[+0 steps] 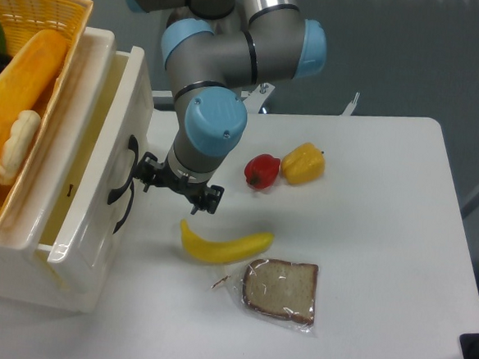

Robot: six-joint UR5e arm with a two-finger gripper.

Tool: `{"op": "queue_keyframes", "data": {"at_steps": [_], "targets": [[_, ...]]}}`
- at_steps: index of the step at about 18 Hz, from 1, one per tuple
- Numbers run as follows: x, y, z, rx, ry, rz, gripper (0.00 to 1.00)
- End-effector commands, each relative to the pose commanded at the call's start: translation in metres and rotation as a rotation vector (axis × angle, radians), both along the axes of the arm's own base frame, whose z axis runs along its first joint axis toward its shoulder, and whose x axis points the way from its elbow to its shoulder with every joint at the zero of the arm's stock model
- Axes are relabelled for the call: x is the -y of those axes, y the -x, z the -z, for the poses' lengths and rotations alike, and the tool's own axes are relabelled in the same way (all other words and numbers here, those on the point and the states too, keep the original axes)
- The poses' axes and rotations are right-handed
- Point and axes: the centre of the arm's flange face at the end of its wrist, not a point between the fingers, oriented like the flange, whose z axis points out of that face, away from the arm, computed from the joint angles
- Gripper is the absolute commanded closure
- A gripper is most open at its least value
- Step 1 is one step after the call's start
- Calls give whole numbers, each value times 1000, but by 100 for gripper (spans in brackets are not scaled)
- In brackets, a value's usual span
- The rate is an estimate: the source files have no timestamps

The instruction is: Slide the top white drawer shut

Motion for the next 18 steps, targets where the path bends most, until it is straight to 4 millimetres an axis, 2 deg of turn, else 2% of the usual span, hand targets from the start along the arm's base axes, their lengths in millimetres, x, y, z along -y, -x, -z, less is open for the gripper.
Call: {"op": "queue_keyframes", "data": {"at_steps": [7,18], "targets": [[-5,-9,1,-1,1,16,0],[-7,-10,4,19,3,-10,0]]}}
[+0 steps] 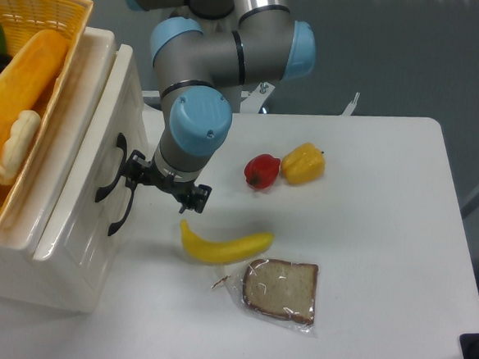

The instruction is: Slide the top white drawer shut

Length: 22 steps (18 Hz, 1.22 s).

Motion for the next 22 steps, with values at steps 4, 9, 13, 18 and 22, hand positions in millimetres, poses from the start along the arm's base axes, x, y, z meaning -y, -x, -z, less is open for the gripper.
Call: {"op": "queue_keyframes", "data": {"at_steps": [4,9,13,18,22], "targets": [[3,8,-3,-10,-4,-5,0],[17,40,-14,-43,-14,-36,0],[39,77,-35,-113,-34,14,0],[96,129,-60,-229,-9,121,0],[144,166,-79,-291,12,208,0]]}}
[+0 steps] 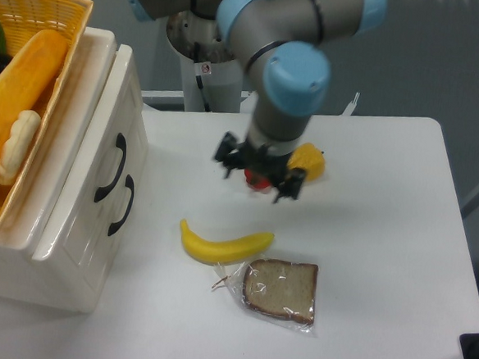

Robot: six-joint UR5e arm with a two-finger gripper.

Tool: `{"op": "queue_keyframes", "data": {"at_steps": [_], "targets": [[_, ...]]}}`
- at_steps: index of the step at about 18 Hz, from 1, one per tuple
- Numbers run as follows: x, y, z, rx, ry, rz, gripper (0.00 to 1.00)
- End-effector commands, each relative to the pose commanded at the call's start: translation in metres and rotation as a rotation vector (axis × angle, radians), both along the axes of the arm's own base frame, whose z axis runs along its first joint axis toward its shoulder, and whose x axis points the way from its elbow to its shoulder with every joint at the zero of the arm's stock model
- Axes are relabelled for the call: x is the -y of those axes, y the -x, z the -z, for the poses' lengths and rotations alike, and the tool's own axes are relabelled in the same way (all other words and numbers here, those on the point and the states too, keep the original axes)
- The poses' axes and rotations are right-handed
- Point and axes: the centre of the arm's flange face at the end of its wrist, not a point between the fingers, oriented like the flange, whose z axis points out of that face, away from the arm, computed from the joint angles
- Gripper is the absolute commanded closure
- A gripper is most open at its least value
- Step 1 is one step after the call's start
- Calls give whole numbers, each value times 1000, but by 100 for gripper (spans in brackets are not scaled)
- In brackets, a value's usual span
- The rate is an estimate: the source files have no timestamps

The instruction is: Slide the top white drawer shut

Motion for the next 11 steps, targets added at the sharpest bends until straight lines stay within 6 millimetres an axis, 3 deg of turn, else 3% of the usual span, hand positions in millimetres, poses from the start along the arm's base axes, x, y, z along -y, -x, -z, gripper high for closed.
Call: {"op": "queue_keyframes", "data": {"at_steps": [3,11], "targets": [[42,25,-17,-36,0,145,0],[87,31,-42,-89,32,217,0]]}}
